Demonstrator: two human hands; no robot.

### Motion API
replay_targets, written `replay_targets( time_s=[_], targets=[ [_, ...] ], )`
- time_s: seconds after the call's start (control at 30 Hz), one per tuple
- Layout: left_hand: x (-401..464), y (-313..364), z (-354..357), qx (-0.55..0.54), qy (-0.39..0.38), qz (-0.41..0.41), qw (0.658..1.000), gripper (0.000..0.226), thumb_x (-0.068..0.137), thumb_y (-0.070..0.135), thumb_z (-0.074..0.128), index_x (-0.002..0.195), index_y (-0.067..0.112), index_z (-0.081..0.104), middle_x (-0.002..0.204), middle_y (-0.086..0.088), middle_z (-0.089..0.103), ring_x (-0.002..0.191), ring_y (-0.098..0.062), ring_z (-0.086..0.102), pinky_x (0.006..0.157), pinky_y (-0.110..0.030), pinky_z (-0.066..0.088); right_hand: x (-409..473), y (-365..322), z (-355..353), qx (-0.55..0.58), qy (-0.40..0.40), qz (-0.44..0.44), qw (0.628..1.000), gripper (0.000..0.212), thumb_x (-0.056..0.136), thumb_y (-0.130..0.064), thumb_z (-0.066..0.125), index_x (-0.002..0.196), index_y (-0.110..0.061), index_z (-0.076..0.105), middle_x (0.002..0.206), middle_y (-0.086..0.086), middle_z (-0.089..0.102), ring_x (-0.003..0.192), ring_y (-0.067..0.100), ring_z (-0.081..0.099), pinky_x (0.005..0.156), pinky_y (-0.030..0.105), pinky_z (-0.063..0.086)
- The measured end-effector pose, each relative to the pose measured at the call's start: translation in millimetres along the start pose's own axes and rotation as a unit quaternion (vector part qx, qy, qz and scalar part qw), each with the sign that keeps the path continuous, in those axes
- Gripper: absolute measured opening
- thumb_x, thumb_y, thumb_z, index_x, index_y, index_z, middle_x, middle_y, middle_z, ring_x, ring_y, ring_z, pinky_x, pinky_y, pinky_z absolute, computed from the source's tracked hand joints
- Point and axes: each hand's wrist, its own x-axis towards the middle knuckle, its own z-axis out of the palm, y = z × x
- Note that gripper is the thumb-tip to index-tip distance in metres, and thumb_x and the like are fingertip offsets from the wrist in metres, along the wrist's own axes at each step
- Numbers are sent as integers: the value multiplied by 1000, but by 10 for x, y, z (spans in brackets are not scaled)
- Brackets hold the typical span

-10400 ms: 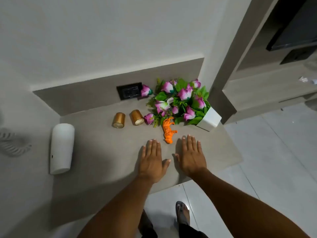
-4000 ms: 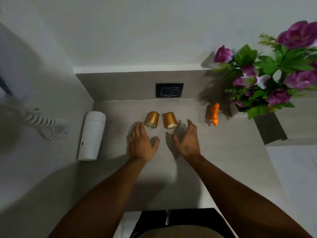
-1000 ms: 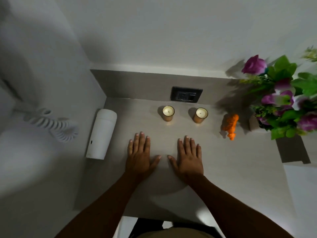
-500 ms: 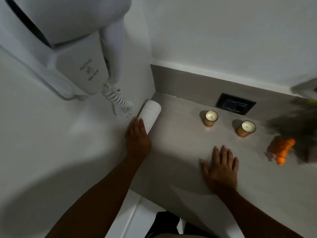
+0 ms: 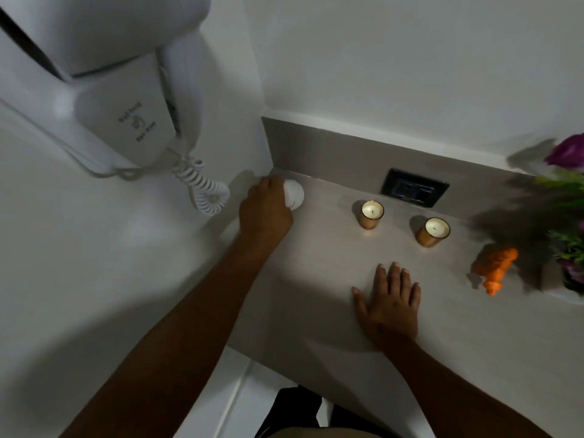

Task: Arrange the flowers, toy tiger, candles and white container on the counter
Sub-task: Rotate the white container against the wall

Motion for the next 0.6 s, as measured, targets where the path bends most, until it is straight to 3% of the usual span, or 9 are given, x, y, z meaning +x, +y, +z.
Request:
replay_targets(
  time_s=[0.23, 0.33, 0.47, 0.6],
  targets=[
    [639, 187, -286, 64, -55, 16, 996, 60, 88, 22, 76, 139, 9, 48, 139, -16, 50, 125, -37, 50, 98, -51, 50, -4, -7, -60, -2, -9, -6, 1000, 86, 94, -75, 20, 158, -16, 21, 165, 16, 18, 153, 36, 12, 123, 55, 8],
    [795, 210, -217, 117, -64, 40, 990, 78, 94, 21, 67, 156, 9, 22, 158, -16, 33, 141, -39, 35, 111, -54, 39, -1, -11, -68, -2, -12, -5, 1000, 86, 95, -75, 19, 157, -16, 22, 165, 16, 18, 153, 36, 12, 123, 55, 10],
    [719, 309, 43, 149, -13, 51, 987, 77, 102, 22, 53, 159, 8, 2, 168, -15, 5, 154, -38, 5, 123, -55, 16, -9, -17, -76, 0, -14, -6, 1000, 86, 94, -75, 19, 157, -16, 23, 165, 16, 19, 152, 36, 14, 123, 55, 10],
    [657, 343, 235, 152, 32, 32, 987, 87, 99, 28, 61, 160, 12, 0, 168, -17, 5, 154, -40, 4, 122, -55, 20, 0, -6, -82, 1, -19, -6, 1000, 87, 94, -76, 17, 158, -17, 20, 166, 15, 17, 153, 35, 11, 123, 54, 8]
  ],
)
